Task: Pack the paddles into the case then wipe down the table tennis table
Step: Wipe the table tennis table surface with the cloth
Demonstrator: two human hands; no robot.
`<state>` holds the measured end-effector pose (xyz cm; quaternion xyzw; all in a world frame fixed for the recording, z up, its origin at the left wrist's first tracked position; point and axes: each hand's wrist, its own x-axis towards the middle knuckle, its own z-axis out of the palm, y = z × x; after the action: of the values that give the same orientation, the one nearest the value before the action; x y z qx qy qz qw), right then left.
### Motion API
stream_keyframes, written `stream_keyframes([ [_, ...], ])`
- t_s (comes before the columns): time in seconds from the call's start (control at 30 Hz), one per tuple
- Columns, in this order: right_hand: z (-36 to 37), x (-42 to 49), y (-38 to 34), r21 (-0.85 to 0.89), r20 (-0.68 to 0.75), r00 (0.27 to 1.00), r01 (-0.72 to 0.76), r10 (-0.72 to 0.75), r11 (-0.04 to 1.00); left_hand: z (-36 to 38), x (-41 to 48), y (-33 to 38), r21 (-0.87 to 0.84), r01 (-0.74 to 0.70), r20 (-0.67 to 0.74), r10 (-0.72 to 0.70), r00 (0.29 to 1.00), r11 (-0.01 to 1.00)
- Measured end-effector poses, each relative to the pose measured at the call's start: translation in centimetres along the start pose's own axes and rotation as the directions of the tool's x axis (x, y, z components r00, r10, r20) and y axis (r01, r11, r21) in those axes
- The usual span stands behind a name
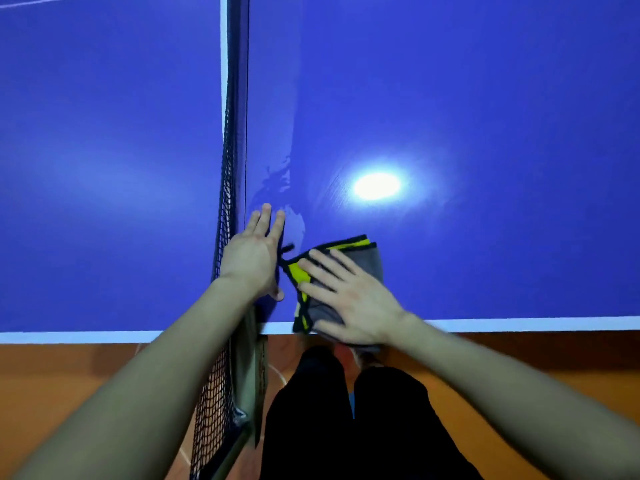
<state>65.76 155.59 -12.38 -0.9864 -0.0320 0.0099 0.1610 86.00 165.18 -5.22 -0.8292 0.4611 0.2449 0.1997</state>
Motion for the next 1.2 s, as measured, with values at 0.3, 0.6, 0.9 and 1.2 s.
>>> stream_keyframes([
  [0.3, -3.2, 9.6, 10.1, 0.006, -0.275, 0.705, -0.678, 0.654, 0.735, 0.2, 0.0, -0.1, 0.067, -0.013, -0.027, 0.015, 1.000, 0.998],
  [0.6, 1.7, -3.1, -3.9, 0.038, -0.279, 0.790, -0.559, 0.546, 0.828, 0.2, 0.3, -0.7, 0.075, -0.022, -0.019, 0.024, 1.000, 0.997],
  [0.9, 2.2, -1.0, -6.2, 0.115, -0.328, 0.234, -0.952, 0.915, 0.284, -0.9, -0.7, -2.8, 0.175, -0.167, -0.040, 0.176, 0.984, 0.970],
  [1.2, 1.2, -4.1, -1.9, 0.048, -0.320, 0.410, -0.893, 0.854, 0.447, 0.9, -4.4, -9.8, -0.463, -0.033, -0.473, -0.216, 0.854, 0.886],
])
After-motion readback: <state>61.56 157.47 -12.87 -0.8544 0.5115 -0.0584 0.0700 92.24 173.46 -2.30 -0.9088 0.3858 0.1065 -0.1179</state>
